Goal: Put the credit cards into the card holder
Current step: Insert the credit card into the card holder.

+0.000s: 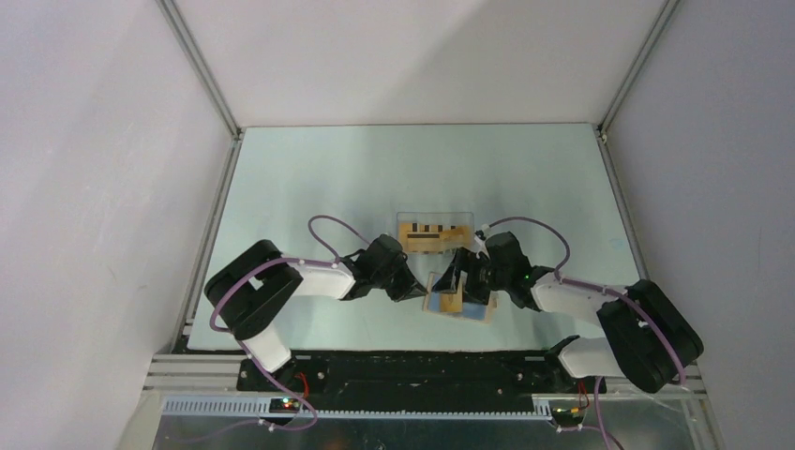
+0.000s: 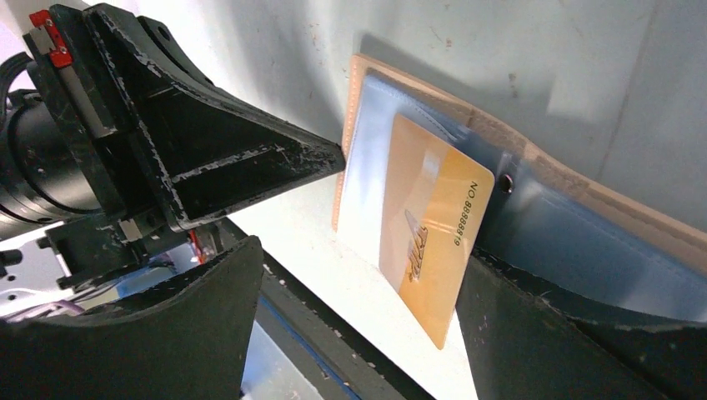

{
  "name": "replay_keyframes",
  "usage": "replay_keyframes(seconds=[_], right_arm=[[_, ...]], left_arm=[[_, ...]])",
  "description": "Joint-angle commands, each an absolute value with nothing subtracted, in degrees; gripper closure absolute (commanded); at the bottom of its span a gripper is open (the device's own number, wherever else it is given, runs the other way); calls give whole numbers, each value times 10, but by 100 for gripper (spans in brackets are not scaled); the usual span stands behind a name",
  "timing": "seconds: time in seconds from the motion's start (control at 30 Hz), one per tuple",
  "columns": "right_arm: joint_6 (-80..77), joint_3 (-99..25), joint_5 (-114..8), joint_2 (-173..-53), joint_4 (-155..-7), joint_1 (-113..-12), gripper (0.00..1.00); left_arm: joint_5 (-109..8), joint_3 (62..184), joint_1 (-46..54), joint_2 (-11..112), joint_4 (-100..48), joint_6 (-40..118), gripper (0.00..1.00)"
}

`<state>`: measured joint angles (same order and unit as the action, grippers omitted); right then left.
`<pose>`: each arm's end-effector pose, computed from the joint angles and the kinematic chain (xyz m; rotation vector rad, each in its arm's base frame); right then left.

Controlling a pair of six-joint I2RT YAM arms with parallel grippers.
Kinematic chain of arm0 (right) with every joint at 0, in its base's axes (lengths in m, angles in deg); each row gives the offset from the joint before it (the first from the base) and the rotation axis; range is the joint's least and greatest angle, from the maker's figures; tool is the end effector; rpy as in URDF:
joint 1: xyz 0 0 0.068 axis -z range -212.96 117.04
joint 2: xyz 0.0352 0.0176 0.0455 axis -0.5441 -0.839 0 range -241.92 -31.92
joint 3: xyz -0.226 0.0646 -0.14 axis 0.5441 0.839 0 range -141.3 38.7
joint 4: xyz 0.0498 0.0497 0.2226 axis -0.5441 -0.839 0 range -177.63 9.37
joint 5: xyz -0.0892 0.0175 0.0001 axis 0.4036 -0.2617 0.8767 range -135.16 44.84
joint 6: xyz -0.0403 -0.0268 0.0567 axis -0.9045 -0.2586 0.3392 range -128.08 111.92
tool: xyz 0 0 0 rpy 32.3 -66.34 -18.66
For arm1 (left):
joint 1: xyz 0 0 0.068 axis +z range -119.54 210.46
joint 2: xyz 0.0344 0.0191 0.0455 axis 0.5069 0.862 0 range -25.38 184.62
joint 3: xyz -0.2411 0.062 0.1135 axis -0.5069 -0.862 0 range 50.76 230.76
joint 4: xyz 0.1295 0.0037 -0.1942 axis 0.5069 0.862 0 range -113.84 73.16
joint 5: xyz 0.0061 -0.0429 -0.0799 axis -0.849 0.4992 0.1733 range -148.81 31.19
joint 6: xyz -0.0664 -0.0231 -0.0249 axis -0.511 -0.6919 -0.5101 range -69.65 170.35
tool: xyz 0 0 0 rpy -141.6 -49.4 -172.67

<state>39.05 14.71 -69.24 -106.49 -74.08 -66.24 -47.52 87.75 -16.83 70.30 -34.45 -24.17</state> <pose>0.1754 0.1458 0.1497 0.0789 2.5706 1.1186 0.1942 -0.2283 0.1239 -0.5479 2.7056 -1.0561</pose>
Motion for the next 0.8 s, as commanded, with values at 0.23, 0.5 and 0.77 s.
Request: replay_keyframes(seconds=[0.23, 0.5, 0.77], right_arm=[[404, 126, -719, -1110, -830, -712, 12], [370, 115, -710, -1072, -869, -709, 8], [337, 60, -796, -1170, -783, -713, 10]], left_arm=[[-481, 885, -173, 711, -330, -235, 100], [-480, 887, -173, 711, -330, -233, 100], [-480, 886, -174, 699, -330, -227, 100]])
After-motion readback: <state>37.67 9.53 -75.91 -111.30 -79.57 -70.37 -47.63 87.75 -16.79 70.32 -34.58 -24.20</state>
